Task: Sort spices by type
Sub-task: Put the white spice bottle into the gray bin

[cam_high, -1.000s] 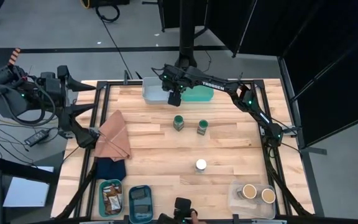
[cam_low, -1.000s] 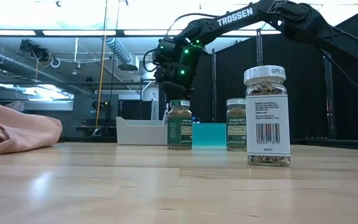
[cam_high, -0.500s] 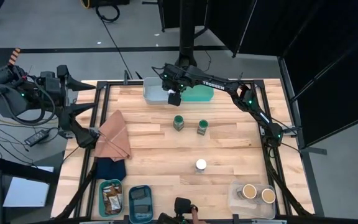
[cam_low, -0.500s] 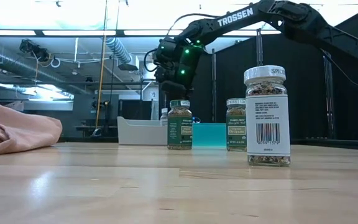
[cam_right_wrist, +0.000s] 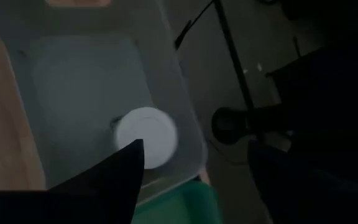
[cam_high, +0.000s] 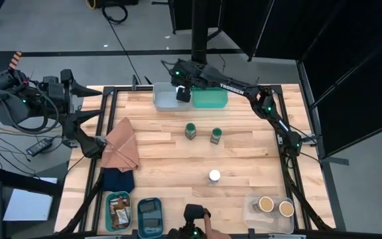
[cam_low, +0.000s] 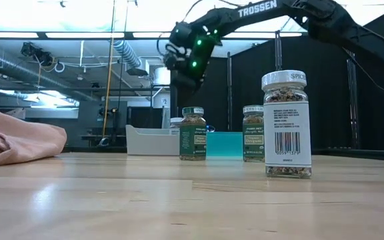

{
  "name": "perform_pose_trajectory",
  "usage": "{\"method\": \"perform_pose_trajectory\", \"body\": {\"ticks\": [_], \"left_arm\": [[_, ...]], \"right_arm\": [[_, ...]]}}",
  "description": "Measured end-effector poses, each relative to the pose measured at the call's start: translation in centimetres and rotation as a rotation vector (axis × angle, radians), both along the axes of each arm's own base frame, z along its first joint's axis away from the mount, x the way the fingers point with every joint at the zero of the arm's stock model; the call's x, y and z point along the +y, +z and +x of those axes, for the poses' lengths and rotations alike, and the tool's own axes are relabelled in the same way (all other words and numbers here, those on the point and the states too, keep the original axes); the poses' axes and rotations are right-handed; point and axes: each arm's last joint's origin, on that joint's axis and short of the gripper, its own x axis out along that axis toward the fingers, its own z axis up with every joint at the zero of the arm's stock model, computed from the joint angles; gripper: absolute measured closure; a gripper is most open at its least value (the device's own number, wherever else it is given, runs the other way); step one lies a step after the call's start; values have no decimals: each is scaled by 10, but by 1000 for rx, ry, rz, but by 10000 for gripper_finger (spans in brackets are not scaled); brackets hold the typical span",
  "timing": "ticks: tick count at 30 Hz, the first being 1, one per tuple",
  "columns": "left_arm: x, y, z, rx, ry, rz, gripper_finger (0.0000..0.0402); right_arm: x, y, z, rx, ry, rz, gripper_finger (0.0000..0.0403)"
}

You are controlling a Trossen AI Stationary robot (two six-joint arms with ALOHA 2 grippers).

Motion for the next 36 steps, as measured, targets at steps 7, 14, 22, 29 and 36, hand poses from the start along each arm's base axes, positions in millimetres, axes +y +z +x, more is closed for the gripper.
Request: {"method": "perform_pose_trajectory", "body": {"ticks": [7, 14, 22, 29, 36], "left_arm": [[0, 0, 0, 1, -1, 4, 133], [1, 0, -1, -1, -1, 2, 133], [1, 0, -1, 3, -6, 21, 133], [1, 0, -1, -2, 0, 1, 133], [1, 0, -1, -2, 0, -2, 133]], "right_arm": [[21, 50, -23, -43, 2, 20, 102], [100, 113, -61, -134, 113, 381, 108], [206, 128, -82, 13, 121, 510, 115], [285, 109, -81, 119, 117, 598, 107], [333, 79, -87, 218, 38, 622, 96]]}}
